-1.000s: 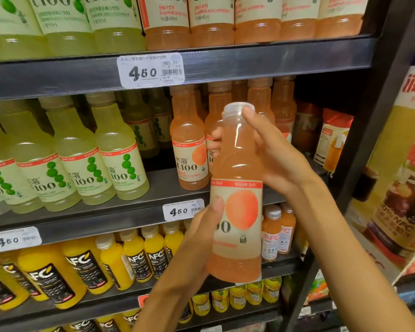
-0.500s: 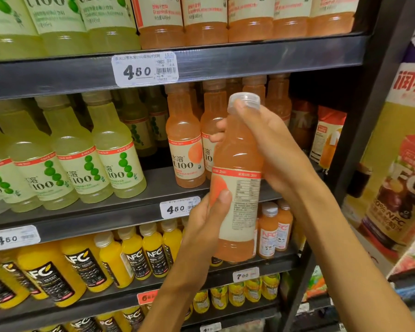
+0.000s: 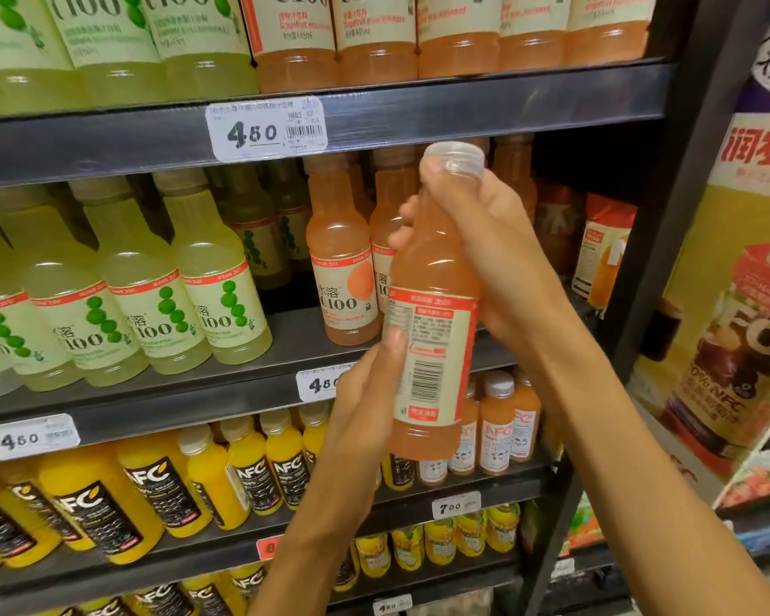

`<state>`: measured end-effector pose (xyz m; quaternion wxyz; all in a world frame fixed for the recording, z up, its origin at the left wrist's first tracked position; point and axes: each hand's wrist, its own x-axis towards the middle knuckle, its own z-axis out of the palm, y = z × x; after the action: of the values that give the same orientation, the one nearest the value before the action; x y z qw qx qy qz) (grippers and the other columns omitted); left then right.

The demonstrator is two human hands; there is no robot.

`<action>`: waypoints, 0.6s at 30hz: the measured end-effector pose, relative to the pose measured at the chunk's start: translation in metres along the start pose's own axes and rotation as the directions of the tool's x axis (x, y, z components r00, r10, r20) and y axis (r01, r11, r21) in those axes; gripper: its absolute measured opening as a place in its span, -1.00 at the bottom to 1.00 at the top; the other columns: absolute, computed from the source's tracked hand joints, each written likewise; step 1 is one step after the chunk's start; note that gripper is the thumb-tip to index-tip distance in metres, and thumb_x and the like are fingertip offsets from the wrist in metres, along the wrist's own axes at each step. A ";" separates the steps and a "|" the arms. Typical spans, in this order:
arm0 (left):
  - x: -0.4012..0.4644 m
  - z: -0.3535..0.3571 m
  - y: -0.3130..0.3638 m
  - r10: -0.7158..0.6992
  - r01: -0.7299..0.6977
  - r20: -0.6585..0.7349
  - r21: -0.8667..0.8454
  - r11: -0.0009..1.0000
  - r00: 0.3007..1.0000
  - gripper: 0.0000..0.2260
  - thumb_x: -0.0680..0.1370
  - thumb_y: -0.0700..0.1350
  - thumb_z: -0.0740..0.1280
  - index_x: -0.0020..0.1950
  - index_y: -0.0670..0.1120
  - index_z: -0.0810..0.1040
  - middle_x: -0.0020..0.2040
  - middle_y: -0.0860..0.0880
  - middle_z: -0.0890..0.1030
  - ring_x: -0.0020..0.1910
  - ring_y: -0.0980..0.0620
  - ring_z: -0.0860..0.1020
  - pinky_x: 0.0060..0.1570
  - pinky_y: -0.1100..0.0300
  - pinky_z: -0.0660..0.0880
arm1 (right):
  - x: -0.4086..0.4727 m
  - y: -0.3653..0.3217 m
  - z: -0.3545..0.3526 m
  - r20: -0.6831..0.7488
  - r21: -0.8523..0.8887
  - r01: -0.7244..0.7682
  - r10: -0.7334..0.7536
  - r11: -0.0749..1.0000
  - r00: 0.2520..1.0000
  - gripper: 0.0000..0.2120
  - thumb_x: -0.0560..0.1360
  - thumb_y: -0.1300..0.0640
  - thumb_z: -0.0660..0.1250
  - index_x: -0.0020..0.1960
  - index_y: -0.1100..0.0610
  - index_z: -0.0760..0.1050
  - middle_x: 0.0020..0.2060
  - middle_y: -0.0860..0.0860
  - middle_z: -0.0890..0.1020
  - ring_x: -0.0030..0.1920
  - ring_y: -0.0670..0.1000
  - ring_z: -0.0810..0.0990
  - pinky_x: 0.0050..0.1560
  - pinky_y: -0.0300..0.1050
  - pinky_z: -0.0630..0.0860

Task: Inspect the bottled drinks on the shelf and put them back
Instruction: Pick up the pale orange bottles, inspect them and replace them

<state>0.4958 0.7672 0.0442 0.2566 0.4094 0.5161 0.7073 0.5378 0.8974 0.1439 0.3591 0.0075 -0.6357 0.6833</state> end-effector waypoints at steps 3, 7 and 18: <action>-0.002 0.006 0.000 0.007 -0.003 0.031 -0.118 0.993 0.999 -0.51 0.46 0.37 0.22 0.26 0.14 0.54 0.17 -0.02 0.64 0.15 -0.03 0.61 0.11 0.14 0.56 | 0.000 -0.002 0.001 0.002 -0.123 0.002 -0.002 0.992 1.000 -0.63 0.57 -0.06 0.27 0.26 0.15 0.38 -0.13 0.06 0.67 -0.16 0.04 0.70 -0.16 -0.09 0.60; -0.003 0.009 0.008 -0.111 0.242 0.279 -0.495 0.834 0.954 -0.34 0.49 0.33 0.19 0.27 -0.21 0.48 -0.05 -0.21 0.60 -0.19 -0.10 0.61 -0.18 0.06 0.58 | 0.001 -0.002 -0.006 0.280 0.164 -0.176 0.125 0.971 0.952 -0.74 0.58 -0.01 0.22 0.14 0.16 0.46 -0.12 0.08 0.63 -0.05 0.09 0.64 0.03 0.01 0.55; -0.002 0.003 -0.005 -0.127 0.127 0.004 -0.073 0.989 0.992 -0.47 0.42 0.44 0.14 0.24 0.21 0.54 0.19 0.06 0.63 0.20 0.05 0.58 0.21 0.03 0.51 | -0.002 0.002 -0.009 0.080 0.125 -0.133 0.124 0.983 0.989 -0.80 0.56 0.01 0.31 0.07 0.12 0.46 -0.26 0.04 0.64 -0.24 0.03 0.66 -0.21 -0.08 0.61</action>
<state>0.4990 0.7693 0.0390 0.3156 0.3658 0.5150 0.7081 0.5421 0.9040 0.1397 0.2899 0.0144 -0.6013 0.7445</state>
